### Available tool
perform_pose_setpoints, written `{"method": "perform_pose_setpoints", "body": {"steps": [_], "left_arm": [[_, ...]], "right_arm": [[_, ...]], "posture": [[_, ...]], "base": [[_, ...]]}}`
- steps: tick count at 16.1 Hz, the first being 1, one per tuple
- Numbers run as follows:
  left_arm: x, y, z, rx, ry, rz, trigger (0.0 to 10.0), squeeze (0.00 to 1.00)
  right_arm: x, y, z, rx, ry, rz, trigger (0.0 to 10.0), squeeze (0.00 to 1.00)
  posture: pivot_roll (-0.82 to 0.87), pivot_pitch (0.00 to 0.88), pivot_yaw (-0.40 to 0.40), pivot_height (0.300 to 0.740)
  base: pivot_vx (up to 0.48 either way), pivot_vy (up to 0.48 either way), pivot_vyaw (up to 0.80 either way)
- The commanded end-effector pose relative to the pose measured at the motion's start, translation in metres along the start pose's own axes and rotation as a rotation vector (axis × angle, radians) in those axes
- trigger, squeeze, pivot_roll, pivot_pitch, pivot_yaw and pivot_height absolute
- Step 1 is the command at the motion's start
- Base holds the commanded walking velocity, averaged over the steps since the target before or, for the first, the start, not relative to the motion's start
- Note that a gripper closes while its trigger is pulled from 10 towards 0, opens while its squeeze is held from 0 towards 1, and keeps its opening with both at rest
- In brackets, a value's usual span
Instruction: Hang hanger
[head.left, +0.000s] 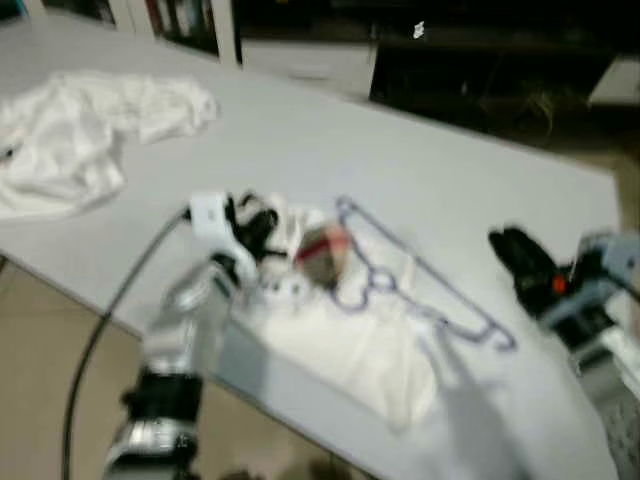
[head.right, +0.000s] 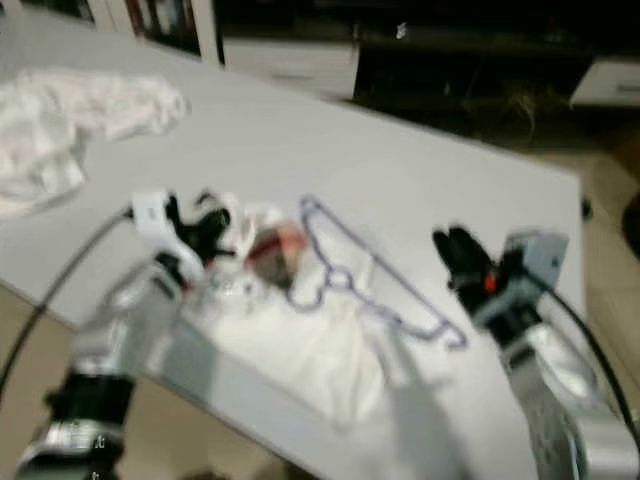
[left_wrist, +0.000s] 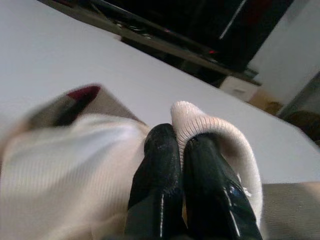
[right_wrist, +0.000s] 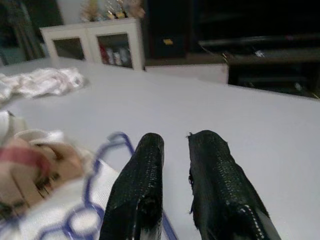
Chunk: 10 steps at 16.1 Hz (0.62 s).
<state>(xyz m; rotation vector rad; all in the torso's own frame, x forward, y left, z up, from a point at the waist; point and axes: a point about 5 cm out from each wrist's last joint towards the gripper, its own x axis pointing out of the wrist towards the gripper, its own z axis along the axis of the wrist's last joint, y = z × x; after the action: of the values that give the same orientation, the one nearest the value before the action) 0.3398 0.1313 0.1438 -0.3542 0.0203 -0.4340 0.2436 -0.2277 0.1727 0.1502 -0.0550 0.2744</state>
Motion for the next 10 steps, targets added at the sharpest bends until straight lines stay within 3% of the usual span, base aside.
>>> {"method": "perform_pose_setpoints", "body": {"steps": [1, 2, 4, 6, 8, 10], "left_arm": [[0.001, -0.002, 0.0, 0.016, 0.008, -0.007, 10.0, 0.0], [0.001, -0.001, 0.0, 0.018, 0.009, -0.005, 10.0, 0.0], [0.0, 0.001, 0.0, 0.024, 0.012, 0.004, 10.0, 0.0], [0.0, 0.003, 0.0, 0.031, 0.015, 0.01, 10.0, 0.0], [0.001, 0.004, 0.001, 0.051, 0.018, 0.012, 10.0, 0.0], [0.002, 0.005, 0.003, 0.058, 0.015, 0.014, 10.0, 0.0]], "right_arm": [[0.0, 0.0, 0.005, 0.0, -0.014, 0.002, 10.0, 0.0], [0.0, 0.0, 0.006, -0.001, -0.017, 0.003, 10.0, 0.0], [-0.003, 0.005, 0.013, -0.127, 0.014, 0.103, 10.0, 0.0], [-0.011, 0.02, 0.017, -0.23, 0.049, 0.273, 10.0, 0.0], [-0.017, 0.026, 0.008, -0.339, 0.13, 0.375, 10.0, 0.0], [-0.009, 0.021, -0.001, -0.304, 0.133, 0.291, 10.0, 0.0]], "posture": [[-0.07, 0.117, -0.045, 0.74], [-0.07, 0.117, -0.044, 0.74], [-0.07, 0.117, -0.041, 0.74], [-0.07, 0.118, -0.04, 0.74], [-0.08, 0.119, -0.042, 0.74], [-0.08, 0.12, -0.043, 0.74]], "base": [[0.0, 0.0, 0.0], [0.0, 0.0, 0.0], [0.0, 0.0, 0.0], [0.0, 0.0, 0.0], [0.0, 0.0, 0.0], [0.0, 0.0, 0.0]]}}
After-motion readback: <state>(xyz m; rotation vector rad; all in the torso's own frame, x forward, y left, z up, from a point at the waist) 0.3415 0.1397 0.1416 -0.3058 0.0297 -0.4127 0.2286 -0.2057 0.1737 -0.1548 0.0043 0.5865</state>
